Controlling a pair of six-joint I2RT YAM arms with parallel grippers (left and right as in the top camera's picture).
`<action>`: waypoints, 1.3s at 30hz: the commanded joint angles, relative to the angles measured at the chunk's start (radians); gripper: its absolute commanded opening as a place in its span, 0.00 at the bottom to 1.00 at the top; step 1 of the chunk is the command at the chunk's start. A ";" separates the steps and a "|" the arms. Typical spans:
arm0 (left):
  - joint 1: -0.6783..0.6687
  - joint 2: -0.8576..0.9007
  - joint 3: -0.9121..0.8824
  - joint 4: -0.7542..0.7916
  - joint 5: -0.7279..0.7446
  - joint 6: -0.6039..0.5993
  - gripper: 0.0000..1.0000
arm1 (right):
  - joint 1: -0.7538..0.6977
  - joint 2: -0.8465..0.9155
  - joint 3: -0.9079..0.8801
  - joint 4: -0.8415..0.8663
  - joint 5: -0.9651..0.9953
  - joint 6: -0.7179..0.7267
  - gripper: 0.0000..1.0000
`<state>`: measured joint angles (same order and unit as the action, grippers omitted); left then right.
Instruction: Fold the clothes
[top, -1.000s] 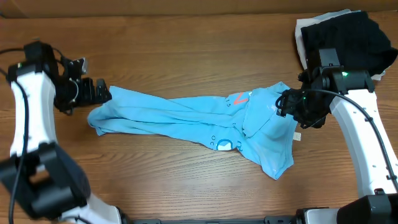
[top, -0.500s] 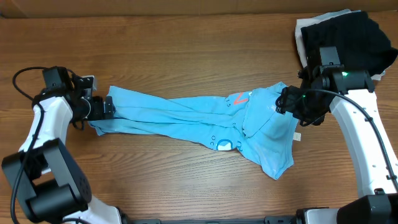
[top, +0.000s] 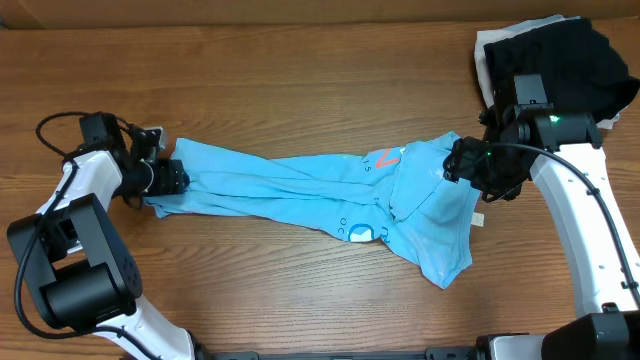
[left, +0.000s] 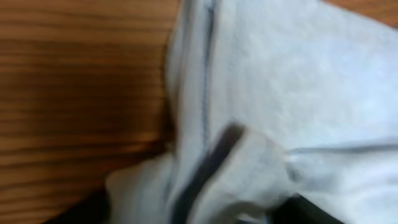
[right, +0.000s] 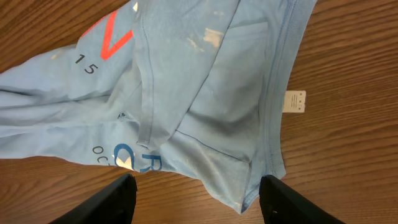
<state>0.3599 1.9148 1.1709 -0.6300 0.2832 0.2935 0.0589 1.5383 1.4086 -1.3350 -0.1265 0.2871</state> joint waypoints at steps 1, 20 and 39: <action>-0.008 0.044 -0.014 -0.043 0.055 0.006 0.38 | -0.001 -0.010 0.019 0.006 -0.002 -0.005 0.67; 0.005 0.039 0.507 -0.449 -0.397 -0.114 0.04 | 0.026 0.025 0.018 0.098 -0.077 -0.002 0.61; -0.378 0.042 0.605 -0.633 -0.181 -0.073 0.04 | 0.027 0.028 0.017 0.111 -0.056 -0.003 0.61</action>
<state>0.0433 1.9564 1.7477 -1.2606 0.0334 0.2092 0.0822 1.5646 1.4086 -1.2270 -0.1944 0.2874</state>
